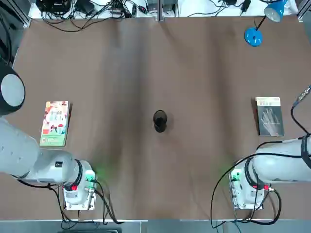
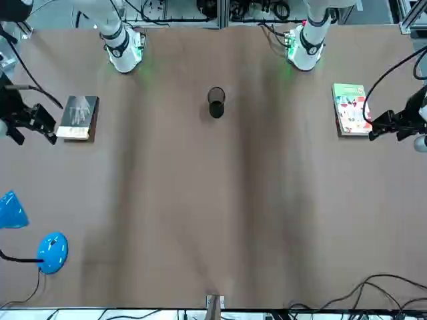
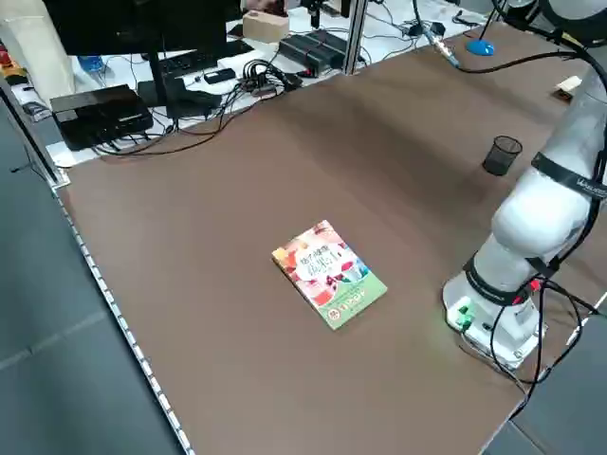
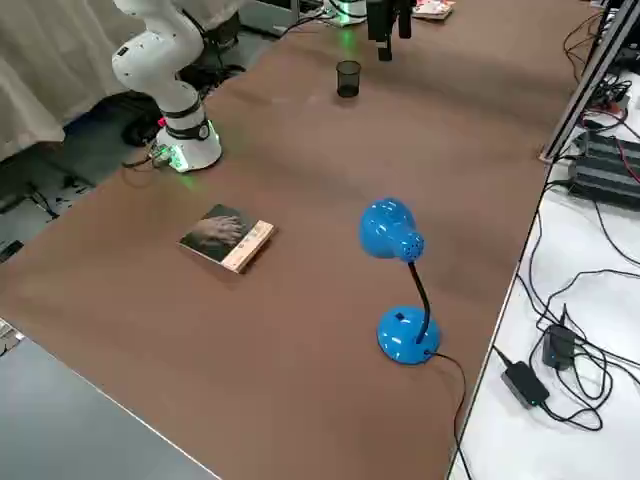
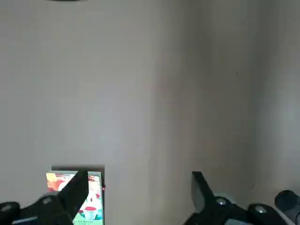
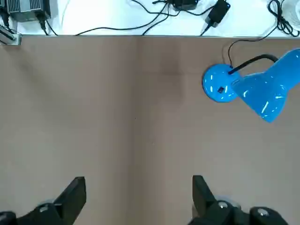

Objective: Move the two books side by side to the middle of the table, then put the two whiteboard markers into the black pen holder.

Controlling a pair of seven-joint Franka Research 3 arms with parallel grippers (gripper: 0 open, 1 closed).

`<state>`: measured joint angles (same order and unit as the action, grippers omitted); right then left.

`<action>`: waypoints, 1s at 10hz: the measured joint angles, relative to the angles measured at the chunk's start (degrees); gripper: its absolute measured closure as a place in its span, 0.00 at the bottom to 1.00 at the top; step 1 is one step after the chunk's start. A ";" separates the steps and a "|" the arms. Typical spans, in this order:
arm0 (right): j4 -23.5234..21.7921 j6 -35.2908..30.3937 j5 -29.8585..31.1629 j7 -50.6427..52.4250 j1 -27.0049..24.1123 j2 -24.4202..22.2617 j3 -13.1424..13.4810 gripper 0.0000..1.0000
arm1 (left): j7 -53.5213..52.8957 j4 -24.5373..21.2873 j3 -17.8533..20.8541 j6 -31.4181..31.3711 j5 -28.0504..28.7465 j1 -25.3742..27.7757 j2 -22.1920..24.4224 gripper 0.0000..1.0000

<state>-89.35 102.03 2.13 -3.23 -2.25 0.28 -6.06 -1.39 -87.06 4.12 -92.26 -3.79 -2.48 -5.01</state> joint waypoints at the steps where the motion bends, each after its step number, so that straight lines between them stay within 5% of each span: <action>1: 0.07 0.03 0.00 -0.02 0.07 0.00 0.00 0.00 | 0.00 0.00 0.00 0.00 0.00 0.01 0.00 0.03; 7: 0.00 -0.04 0.00 -0.06 -0.07 1.92 0.30 0.00 | -0.88 0.97 0.18 -0.26 0.04 3.56 0.01 0.04; 10: -0.87 -5.06 -2.34 -0.08 -0.28 2.13 0.53 0.00 | -3.54 -1.21 0.22 -0.22 0.04 4.77 -0.35 0.01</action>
<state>-90.23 96.97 -0.21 -3.31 -2.52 2.41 -5.53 -4.94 -88.27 4.34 -92.48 -3.75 2.29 -5.37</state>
